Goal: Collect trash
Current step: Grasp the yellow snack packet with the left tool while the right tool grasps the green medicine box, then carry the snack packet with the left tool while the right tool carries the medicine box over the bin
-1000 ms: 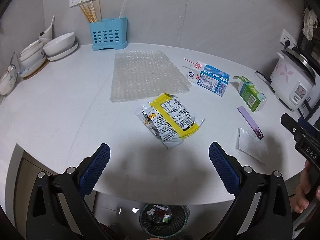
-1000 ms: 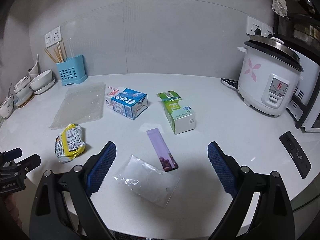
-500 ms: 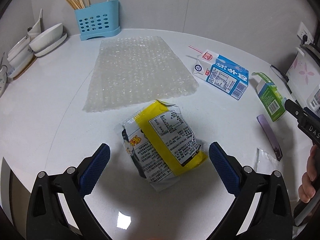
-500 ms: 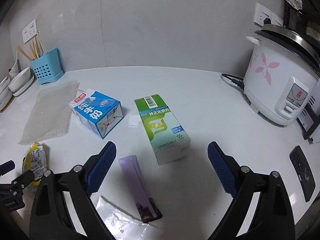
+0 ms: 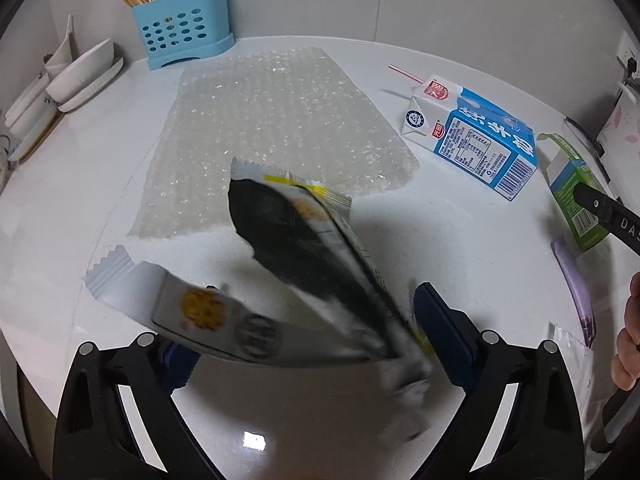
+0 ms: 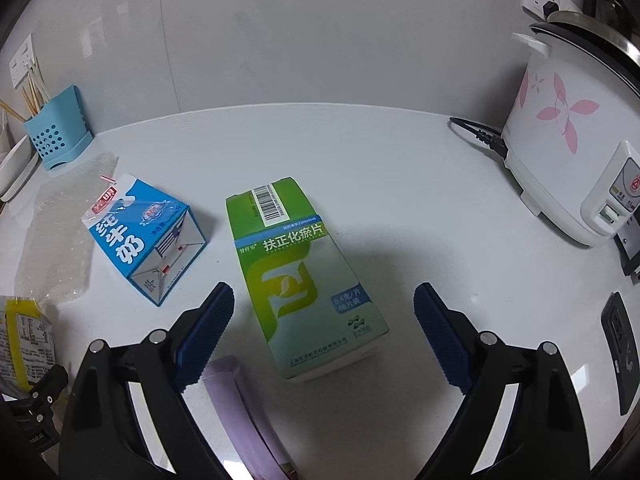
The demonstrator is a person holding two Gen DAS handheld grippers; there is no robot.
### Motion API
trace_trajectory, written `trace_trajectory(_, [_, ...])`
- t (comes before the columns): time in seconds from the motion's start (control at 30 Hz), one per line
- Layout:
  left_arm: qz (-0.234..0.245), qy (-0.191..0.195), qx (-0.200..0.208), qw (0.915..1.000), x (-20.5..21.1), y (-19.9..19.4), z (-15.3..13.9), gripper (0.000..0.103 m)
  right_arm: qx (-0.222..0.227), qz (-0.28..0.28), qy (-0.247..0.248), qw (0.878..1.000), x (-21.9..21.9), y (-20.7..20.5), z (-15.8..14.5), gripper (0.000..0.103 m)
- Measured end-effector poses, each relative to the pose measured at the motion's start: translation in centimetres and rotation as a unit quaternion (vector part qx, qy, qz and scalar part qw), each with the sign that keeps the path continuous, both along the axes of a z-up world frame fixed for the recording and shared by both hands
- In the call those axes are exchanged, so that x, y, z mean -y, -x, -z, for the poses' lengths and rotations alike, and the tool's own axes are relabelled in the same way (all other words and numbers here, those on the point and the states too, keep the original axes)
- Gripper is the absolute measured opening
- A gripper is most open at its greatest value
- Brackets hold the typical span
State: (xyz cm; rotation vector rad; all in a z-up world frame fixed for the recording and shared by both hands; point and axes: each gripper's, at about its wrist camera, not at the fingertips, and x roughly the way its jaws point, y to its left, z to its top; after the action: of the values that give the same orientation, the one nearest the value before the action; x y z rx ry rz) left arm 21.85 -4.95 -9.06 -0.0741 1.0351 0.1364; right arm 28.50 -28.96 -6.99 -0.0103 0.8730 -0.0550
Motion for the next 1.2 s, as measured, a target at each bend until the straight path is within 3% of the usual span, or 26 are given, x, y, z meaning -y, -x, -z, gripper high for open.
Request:
trace_trajectory(0.1, [-0.002, -0.010, 0.001, 0.9999, 0.0, -0.1, -0.1, 0.085, -0.009, 0.000, 0.003, 1.000, -0.1, -0.2, 0.4, 0.074])
trace_trajectory(0.2, [0.001, -0.015, 0.005, 0.9999, 0.1, -0.1, -0.4, 0.069, -0.020, 0.004, 0.007, 1.000, -0.3, -0.4, 0.7, 0.060])
trace_trajectory(0.33, [0.015, -0.029, 0.006, 0.9994, 0.8, 0.1, -0.9, 0.021, -0.019, 0.015, 0.013, 1.000, -0.1, -0.3, 0.7, 0.052])
trace_trajectory(0.37, [0.018, -0.031, 0.005, 0.9993, 0.8, 0.1, -1.0, 0.019, -0.018, 0.018, 0.013, 1.000, 0.0, -0.3, 0.6, 0.050])
trace_trajectory(1.2, [0.029, -0.026, 0.061, 0.9973, 0.9, 4.0, -5.0, 0.015, 0.023, 0.019, 0.001, 1.000, -0.5, 4.9, -2.5, 0.049])
